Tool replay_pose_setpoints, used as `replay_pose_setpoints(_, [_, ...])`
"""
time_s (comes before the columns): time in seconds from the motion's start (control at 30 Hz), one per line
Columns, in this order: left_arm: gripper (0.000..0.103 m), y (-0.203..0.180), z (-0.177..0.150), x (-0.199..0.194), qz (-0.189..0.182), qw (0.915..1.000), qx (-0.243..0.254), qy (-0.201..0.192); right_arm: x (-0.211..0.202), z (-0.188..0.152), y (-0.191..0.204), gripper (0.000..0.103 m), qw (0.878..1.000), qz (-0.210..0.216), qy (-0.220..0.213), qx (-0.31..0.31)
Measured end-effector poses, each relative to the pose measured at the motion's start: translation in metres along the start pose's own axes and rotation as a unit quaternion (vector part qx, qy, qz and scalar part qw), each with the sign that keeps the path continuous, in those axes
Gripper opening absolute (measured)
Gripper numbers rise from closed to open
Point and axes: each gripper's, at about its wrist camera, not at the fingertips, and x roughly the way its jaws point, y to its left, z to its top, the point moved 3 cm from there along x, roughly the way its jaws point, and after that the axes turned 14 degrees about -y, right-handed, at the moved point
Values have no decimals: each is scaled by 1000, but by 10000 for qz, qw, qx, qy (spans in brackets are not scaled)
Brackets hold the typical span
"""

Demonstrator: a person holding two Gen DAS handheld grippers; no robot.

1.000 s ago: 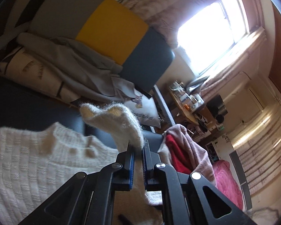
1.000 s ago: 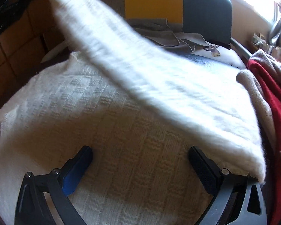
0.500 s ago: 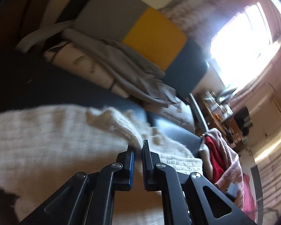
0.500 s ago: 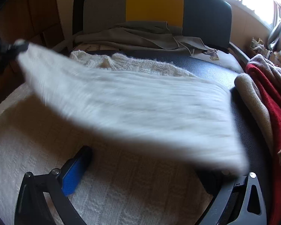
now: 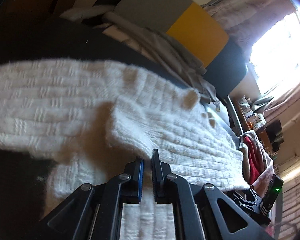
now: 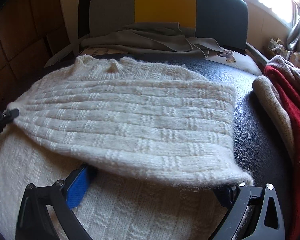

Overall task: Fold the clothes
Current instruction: 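Lay the sleeve on the sweater body and open the left gripper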

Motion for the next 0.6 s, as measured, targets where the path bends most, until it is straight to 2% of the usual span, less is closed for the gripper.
replay_pose_setpoints(0.03, [11,3,0,2,-59,9999,-115,69,0,0,0,103,10000,-1,12,-8])
replay_pose_setpoints(0.1, [23,11,4,3,-302,9977,-569,191,0,1,0,103,10000,12,29,4])
replay_pose_setpoints(0.13, [25,15,6,2,-403,9957,-807,225,0,1,-1,103,10000,22,29,15])
replay_pose_setpoints(0.2, [34,25,13,-1,-590,9898,-1285,154,0,1,-1,103,10000,40,18,46])
replay_pose_setpoints(0.27, [36,32,19,-1,-643,9851,-1591,95,0,0,-1,103,10000,37,11,42])
replay_pose_setpoints(0.3, [33,34,22,2,-533,9858,-1589,69,0,0,-1,103,10000,35,9,41])
replay_pose_setpoints(0.33, [28,31,26,4,-354,9894,-1405,25,0,0,-1,103,10000,34,12,44])
replay_pose_setpoints(0.37, [17,25,30,5,-287,9930,-1145,-32,0,0,0,103,10000,36,15,45])
replay_pose_setpoints(0.4, [9,13,35,5,-292,9961,-826,-92,0,1,0,103,10000,38,19,46])
replay_pose_setpoints(0.43, [6,1,41,2,-334,9979,-534,-177,0,1,0,103,10000,40,22,46])
replay_pose_setpoints(0.5, [7,-19,53,-5,-385,9983,-93,-421,-1,1,0,103,10000,62,-14,59])
replay_pose_setpoints(0.6, [7,-23,65,-4,28,9982,303,-511,-4,2,-2,103,9997,185,-74,171])
